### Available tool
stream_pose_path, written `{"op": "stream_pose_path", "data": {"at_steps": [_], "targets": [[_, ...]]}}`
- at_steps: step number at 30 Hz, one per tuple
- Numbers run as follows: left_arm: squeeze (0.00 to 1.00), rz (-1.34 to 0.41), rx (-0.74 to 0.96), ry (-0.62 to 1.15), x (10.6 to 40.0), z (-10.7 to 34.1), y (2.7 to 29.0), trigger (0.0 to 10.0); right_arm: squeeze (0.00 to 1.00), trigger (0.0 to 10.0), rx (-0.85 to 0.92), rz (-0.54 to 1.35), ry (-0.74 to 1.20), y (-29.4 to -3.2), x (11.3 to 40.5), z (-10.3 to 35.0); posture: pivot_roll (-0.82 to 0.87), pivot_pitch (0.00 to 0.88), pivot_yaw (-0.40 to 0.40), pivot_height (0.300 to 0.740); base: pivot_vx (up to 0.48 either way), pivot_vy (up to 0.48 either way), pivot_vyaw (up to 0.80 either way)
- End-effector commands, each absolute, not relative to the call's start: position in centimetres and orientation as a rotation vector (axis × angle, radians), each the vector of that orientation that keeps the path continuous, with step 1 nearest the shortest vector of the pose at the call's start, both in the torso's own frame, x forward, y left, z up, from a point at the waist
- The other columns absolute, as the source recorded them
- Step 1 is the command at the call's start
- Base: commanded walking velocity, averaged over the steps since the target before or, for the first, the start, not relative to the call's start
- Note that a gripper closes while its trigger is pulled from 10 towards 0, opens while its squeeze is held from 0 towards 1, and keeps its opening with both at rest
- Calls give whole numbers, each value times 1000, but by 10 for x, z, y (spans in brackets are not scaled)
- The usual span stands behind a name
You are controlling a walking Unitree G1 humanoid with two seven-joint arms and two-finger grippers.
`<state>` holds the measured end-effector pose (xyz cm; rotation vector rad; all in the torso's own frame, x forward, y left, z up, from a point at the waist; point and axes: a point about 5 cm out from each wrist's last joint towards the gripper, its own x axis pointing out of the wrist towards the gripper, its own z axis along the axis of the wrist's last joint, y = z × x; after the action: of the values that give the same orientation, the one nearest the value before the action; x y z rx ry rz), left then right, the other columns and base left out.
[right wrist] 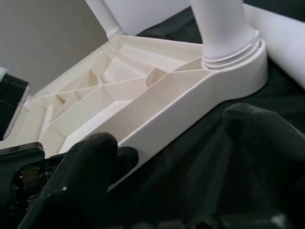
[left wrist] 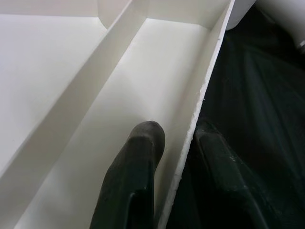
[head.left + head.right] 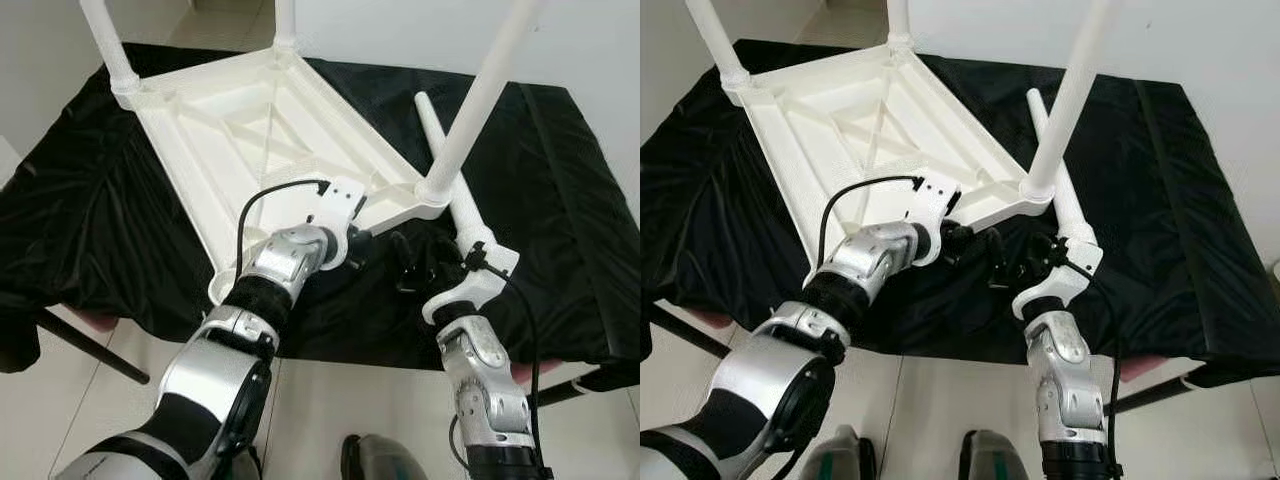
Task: Building children table
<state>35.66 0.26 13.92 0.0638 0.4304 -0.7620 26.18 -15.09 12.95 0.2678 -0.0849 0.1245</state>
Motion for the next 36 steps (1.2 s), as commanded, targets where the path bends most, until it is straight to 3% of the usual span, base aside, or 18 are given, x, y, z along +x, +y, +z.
{"op": "stream_pose_path", "data": {"at_steps": [1, 2, 3, 5, 9, 10, 11, 12, 18, 22, 23, 36], "targets": [[0, -257, 194, 350, 373, 148, 22, 10000, 0, 10000, 266, 119, -81, -149, 261, 129, -130, 68, 32, 740, 0, 0, 0], [157, -283, 183, 345, 373, 150, 19, 10000, 0, 10000, 266, 116, -80, -149, 261, 129, -132, 68, 36, 740, 0, 0, 0], [1000, -326, 168, 334, 371, 152, 15, 10000, 0, 10000, 266, 110, -79, -149, 260, 128, -131, 72, 40, 740, 0, 0, 0], [1000, -326, 168, 334, 371, 152, 15, 10000, 0, 10000, 266, 110, -79, -149, 260, 128, -131, 72, 40, 740, 0, 0, 0], [1000, -503, 149, 275, 364, 162, -2, 10000, 0, 10000, 266, 98, -77, -150, 259, 127, -124, 75, 42, 740, 0, 0, 0], [882, -595, 160, 230, 359, 169, -9, 10000, 0, 10000, 267, 97, -77, -150, 259, 127, -119, 74, 41, 740, 0, 0, 0], [882, -595, 160, 230, 359, 169, -9, 10000, 0, 10000, 267, 97, -77, -150, 259, 127, -119, 74, 41, 740, 0, 0, 0], [0, -656, 169, 200, 355, 175, -13, 10000, 0, 10000, 267, 97, -77, -150, 259, 127, -119, 74, 41, 740, 0, 0, 0], [0, -843, 173, 62, 341, 202, -9, 10000, 0, 10000, 263, 104, -79, -149, 262, 127, -108, 68, 35, 740, 0, 0, 0], [0, -819, 191, 58, 343, 204, -3, 10000, 0, 10000, 262, 105, -79, -149, 262, 127, -108, 68, 35, 740, 0, 0, 0], [0, -756, 221, 77, 351, 203, 13, 10000, 0, 10000, 259, 108, -83, -150, 264, 128, -105, 66, 31, 740, 0, 0, 0], [0, -665, 383, 187, 348, 173, 69, 10000, 0, 10000, 248, 115, -92, -150, 267, 131, -98, 57, 25, 740, 0, 0, 0]]}}
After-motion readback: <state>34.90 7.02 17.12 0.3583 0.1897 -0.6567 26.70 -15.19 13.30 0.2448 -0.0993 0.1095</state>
